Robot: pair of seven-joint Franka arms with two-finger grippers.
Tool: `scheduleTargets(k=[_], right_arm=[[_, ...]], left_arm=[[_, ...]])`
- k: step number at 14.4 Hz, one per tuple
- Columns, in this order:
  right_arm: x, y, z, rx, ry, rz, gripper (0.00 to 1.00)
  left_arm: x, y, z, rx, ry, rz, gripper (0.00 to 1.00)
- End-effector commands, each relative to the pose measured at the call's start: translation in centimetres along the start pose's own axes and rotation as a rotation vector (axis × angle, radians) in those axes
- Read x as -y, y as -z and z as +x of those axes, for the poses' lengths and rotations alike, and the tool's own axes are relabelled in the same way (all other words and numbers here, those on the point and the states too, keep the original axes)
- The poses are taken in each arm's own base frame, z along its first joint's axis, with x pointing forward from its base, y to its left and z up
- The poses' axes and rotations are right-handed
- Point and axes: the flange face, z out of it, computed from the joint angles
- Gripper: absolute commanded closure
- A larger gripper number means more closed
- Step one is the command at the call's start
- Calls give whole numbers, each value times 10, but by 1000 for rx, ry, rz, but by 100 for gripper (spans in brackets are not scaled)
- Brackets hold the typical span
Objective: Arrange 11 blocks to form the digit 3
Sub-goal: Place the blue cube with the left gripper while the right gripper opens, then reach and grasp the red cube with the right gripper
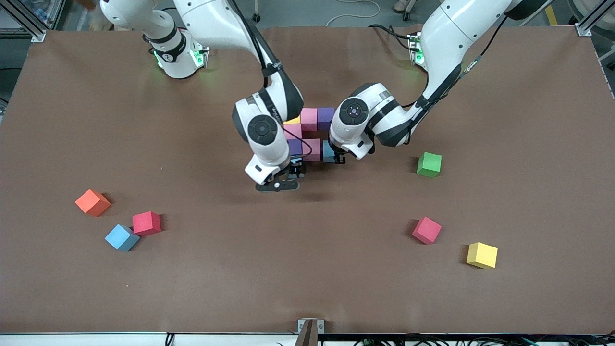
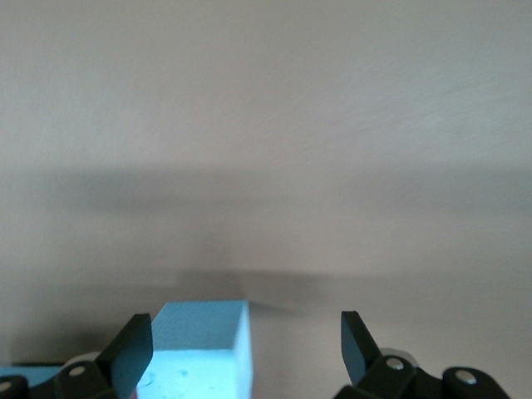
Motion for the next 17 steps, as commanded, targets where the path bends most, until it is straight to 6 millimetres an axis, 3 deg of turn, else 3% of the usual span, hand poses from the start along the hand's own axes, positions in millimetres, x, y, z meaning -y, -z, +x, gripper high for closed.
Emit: scheduleTargets(k=[1,7,8,10,14,17], right_arm=[[-37,31,17,0,-54,0,0],[-149,58,65,-51,-155,-80,0],[-179,59,73,-53,-140,-99,0],[-240,55,87,-30,-90,-102,0],[-340,50,102,-4,12,-108,0],[-388,40,108,-12,64,-69,0]], left_arm=[[0,-1,-9,5,12,-14,75],[1,-5,-10,3,16,-8,75],[2,-6,-10,3,14,-6,75],[3,-7,-11,-3,6,-12,75],[3,-14,-11,-16,16,-18,75],[2,-12,-13,-12,16,-22,75]])
